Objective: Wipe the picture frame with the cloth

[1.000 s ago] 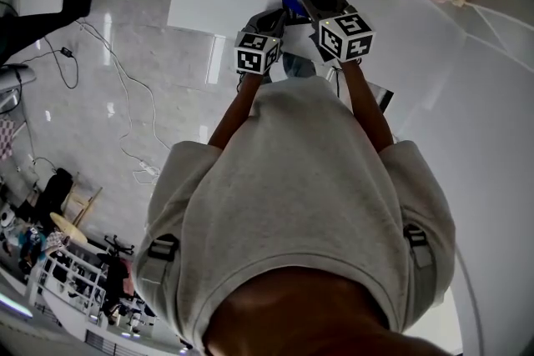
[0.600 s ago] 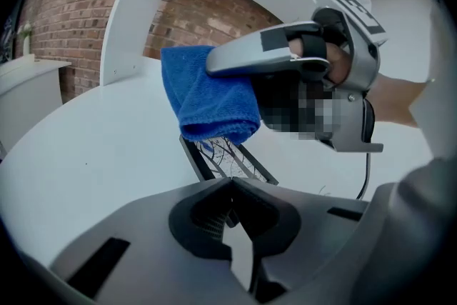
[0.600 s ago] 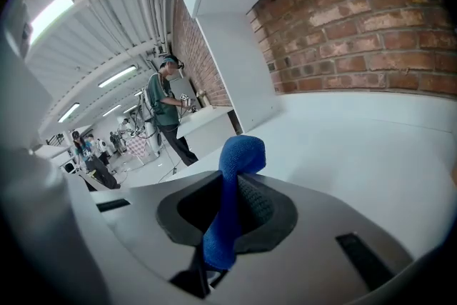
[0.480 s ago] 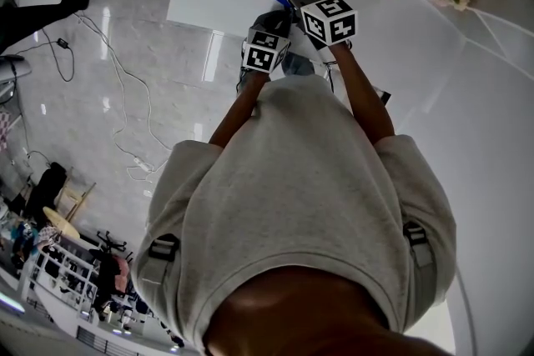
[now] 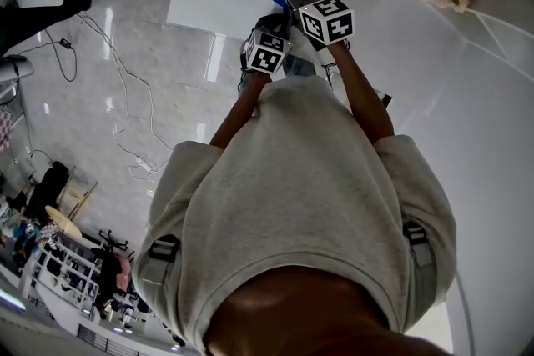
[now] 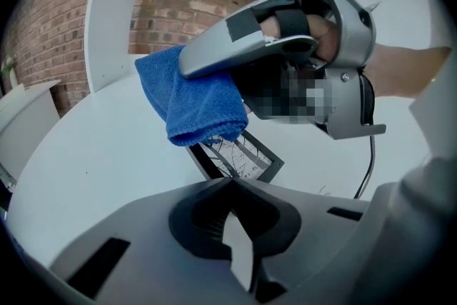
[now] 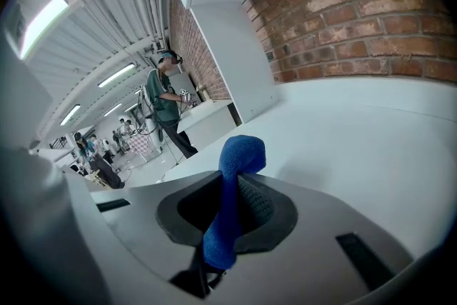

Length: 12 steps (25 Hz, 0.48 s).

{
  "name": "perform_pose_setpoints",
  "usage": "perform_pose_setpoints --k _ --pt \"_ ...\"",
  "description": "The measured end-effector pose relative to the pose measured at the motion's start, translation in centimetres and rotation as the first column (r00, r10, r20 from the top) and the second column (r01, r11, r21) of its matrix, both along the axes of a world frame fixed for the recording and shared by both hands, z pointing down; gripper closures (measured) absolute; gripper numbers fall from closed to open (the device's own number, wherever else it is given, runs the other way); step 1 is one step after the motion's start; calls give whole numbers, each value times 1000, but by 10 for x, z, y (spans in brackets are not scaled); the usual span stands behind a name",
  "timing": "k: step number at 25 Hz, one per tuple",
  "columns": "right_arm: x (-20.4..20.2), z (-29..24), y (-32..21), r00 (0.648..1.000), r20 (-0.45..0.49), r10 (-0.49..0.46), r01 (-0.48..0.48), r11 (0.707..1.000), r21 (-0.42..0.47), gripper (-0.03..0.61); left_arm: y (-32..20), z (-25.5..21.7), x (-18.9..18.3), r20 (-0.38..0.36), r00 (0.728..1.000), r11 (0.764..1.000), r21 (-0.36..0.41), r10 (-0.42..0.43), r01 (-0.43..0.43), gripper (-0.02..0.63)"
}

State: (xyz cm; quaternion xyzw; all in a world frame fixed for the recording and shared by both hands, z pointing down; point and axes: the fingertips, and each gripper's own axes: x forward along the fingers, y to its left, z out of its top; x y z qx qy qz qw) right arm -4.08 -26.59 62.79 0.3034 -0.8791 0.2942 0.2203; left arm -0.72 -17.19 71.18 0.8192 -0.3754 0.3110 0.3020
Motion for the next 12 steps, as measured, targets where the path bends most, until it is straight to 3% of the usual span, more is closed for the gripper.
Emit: perform_pose_setpoints --k 12 --pt "-1 28 1 1000 -21 -1 0 998 -58 517 -1 2 3 17 1000 1000 2 0 0 598"
